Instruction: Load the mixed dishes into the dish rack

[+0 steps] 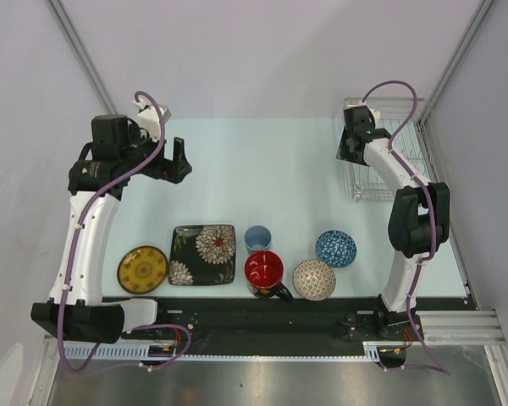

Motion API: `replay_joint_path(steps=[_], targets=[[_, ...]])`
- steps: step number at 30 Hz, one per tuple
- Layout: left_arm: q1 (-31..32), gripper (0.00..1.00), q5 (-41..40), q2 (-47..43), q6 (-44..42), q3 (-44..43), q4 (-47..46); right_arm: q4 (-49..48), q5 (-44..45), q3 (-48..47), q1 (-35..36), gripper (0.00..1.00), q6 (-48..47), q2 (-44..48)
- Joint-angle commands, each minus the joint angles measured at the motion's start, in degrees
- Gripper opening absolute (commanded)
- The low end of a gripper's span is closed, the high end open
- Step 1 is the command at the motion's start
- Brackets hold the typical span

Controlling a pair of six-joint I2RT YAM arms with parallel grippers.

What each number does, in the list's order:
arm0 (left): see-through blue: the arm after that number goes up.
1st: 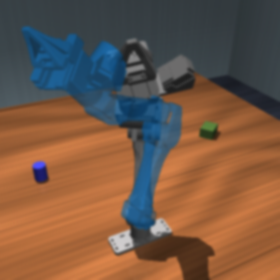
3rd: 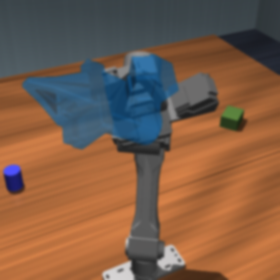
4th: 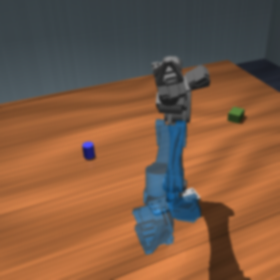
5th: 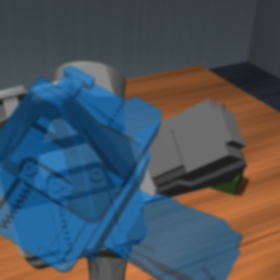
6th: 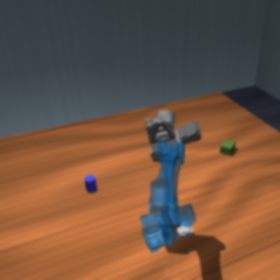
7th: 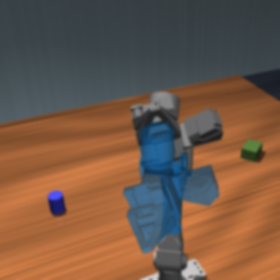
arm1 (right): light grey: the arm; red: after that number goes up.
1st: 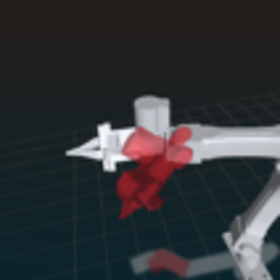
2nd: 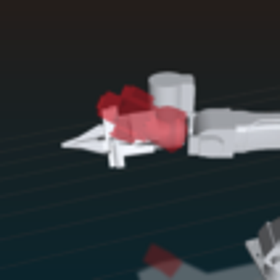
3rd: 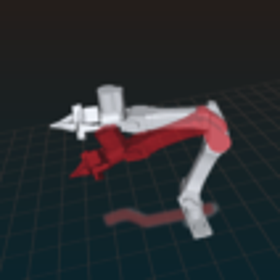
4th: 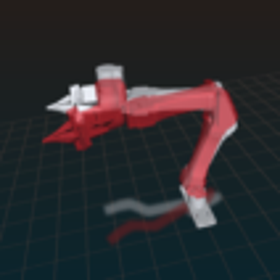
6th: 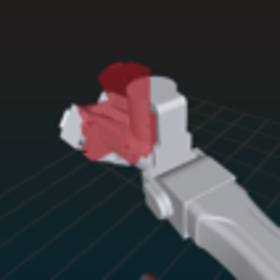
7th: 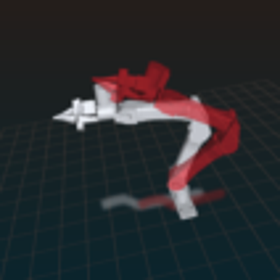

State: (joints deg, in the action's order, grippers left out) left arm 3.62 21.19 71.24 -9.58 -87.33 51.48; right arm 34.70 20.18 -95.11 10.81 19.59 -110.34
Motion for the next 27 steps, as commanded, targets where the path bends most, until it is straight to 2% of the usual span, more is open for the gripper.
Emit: replay_joint_path(steps=[1,6,9,10,13,14,20,25,27], targets=[[-0.01,1.00,2.10,-1.45,-2.01,-1.00,-1.91,-0.34,2.05,3.52,0.27,0.57,0.97,1.54],[0.07,1.00,3.15,-1.63,-1.84,-4.60,-0.95,-0.16,2.49,6.78,0.62,0.55,1.76,2.06],[-0.01,1.00,3.24,-1.37,-1.49,-4.78,-0.68,-0.33,2.49,7.83,1.41,0.45,1.76,2.50],[-0.01,1.00,3.24,-1.46,-1.32,-4.52,-0.77,-0.25,2.49,7.92,1.67,0.38,1.76,2.85],[-0.01,1.00,3.59,-1.72,-0.88,-3.29,-1.30,-0.16,2.67,7.75,3.34,0.24,1.67,3.29],[0.07,1.00,3.77,-1.98,-0.96,-2.59,-1.56,-0.16,2.84,7.57,4.56,0.22,1.76,3.29],[0.07,1.00,5.87,-3.04,-0.79,-1.00,-2.35,1.51,2.76,1.61,8.70,0.24,3.78,0.58],[0.07,1.00,6.23,-3.65,-1.14,-0.39,-2.44,6.16,0.47,-11.12,13.09,0.45,6.42,-7.50],[0.07,1.00,6.15,-3.92,-1.40,0.05,-2.35,7.66,-0.32,-19.38,14.24,0.45,7.12,-12.58]])
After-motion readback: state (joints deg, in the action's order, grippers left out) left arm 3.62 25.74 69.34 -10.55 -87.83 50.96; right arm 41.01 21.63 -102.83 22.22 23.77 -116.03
